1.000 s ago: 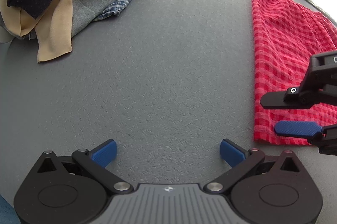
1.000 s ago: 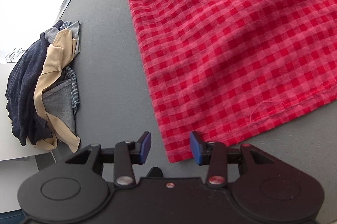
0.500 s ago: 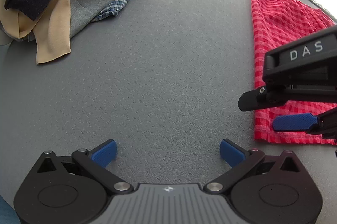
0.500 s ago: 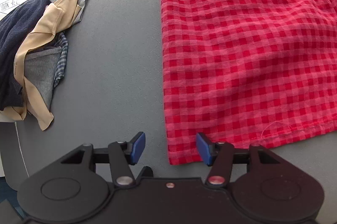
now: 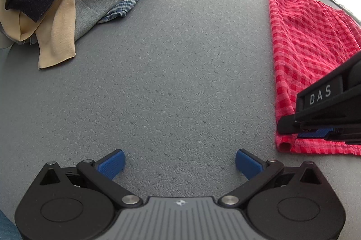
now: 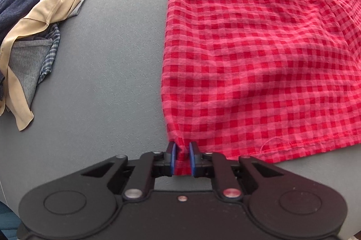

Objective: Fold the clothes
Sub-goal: 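Grasp the leg hem with the right tool and lift it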

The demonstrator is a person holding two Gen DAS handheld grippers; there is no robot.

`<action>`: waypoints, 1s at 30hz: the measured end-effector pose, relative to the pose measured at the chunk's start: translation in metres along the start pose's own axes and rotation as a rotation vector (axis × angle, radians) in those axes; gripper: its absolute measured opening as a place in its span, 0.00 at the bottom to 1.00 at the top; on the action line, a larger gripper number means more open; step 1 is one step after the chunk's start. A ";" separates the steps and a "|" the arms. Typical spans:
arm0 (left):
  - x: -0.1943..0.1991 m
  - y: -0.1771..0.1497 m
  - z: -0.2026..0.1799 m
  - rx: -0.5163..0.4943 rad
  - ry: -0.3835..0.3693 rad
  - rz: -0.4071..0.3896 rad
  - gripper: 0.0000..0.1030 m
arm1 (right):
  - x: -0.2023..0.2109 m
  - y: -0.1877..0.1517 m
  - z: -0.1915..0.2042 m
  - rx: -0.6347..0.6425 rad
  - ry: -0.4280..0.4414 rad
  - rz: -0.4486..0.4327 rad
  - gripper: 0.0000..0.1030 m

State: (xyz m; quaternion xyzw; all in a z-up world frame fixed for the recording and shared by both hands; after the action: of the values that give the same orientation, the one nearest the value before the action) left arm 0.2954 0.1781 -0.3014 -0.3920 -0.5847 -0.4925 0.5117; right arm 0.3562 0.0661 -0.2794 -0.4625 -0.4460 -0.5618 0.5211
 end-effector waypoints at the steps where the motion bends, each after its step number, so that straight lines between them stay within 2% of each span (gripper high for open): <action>1: 0.000 0.000 0.000 0.000 0.000 0.000 1.00 | 0.000 0.001 -0.002 -0.008 0.004 0.000 0.06; 5: 0.000 0.000 0.001 -0.003 -0.001 -0.004 1.00 | 0.004 -0.001 -0.014 -0.029 0.025 0.001 0.03; 16: 0.001 0.000 0.002 0.004 0.001 -0.013 1.00 | 0.008 -0.003 -0.026 -0.115 0.118 0.006 0.01; 22: 0.002 0.000 0.000 0.046 0.021 -0.008 1.00 | 0.016 -0.003 -0.046 -0.221 0.284 -0.026 0.01; 27: 0.007 0.001 -0.008 0.070 0.040 -0.003 1.00 | 0.030 0.003 -0.064 -0.271 0.364 -0.066 0.01; 30: 0.011 0.001 -0.025 0.069 0.022 -0.006 1.00 | 0.042 0.005 -0.079 -0.287 0.389 -0.092 0.01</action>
State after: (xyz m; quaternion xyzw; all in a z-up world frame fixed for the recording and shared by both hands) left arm 0.3000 0.1539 -0.2910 -0.3671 -0.5968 -0.4780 0.5297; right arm 0.3552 -0.0191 -0.2521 -0.3942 -0.2734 -0.7212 0.4997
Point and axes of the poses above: each gripper's, at about its wrist camera, not at the fingertips, and x roughly against the way its jaws point, z to its left, y to its top, the point moved 8 cm from there along -x, roughly the way its jaws point, and after that the axes turned 9 degrees about z, right-handed, at the moved point
